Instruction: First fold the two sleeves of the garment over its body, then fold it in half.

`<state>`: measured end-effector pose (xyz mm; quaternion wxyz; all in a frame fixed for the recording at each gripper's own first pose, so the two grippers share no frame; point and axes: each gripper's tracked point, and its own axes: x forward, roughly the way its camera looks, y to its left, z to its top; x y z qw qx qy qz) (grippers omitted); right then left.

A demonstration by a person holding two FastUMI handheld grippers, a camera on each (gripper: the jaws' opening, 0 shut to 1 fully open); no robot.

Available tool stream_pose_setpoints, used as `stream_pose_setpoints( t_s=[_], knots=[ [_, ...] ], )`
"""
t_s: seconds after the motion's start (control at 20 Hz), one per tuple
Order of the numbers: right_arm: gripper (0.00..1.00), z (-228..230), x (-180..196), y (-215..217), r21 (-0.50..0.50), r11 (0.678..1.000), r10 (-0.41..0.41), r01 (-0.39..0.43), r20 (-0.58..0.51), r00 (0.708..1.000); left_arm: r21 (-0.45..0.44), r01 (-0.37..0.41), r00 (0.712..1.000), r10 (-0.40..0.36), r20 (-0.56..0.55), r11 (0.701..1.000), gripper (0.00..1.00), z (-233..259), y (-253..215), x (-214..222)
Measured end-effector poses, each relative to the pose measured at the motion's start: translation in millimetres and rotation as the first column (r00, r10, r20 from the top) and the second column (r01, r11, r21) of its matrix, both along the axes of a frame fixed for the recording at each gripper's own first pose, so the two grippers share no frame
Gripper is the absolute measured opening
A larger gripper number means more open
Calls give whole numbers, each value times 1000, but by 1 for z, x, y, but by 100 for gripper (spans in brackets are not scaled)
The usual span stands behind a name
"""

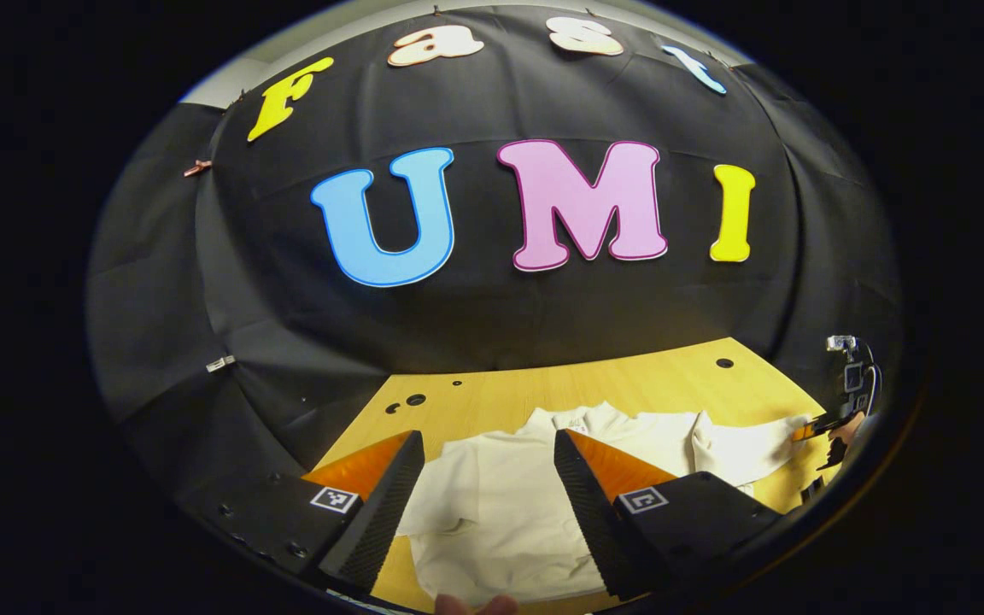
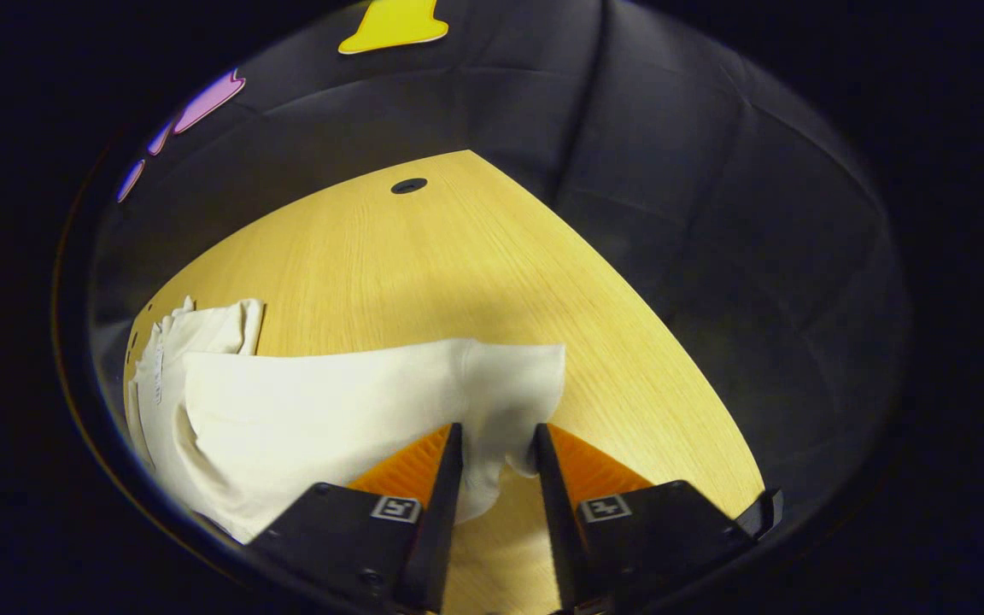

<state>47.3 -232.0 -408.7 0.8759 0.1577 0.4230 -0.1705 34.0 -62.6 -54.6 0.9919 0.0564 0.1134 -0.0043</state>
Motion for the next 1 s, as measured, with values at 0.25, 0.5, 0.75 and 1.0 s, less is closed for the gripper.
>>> stream_pose_setpoints(
  t_s=[0.25, 0.5, 0.75, 1.0],
  knots=[
    [13, 4, 2, 9, 30, 999, -31, 31, 12, 999, -19, -16, 1000, 17, 16, 1000, 95, 2, 14, -4],
    [13, 38, -2, 18, 75, 995, -70, 63, 103, 992, -48, -21, 999, 23, 32, 999, 95, 4, 28, -7],
    [13, 94, 3, 44, 90, 995, -68, 49, 219, 973, -71, -6, 999, 9, 45, 997, 95, 2, 41, -7],
    [13, 144, 0, 82, 50, 998, -47, 33, 314, 948, -76, 30, 998, -25, 66, 997, 95, 2, 53, -7]
  ],
)
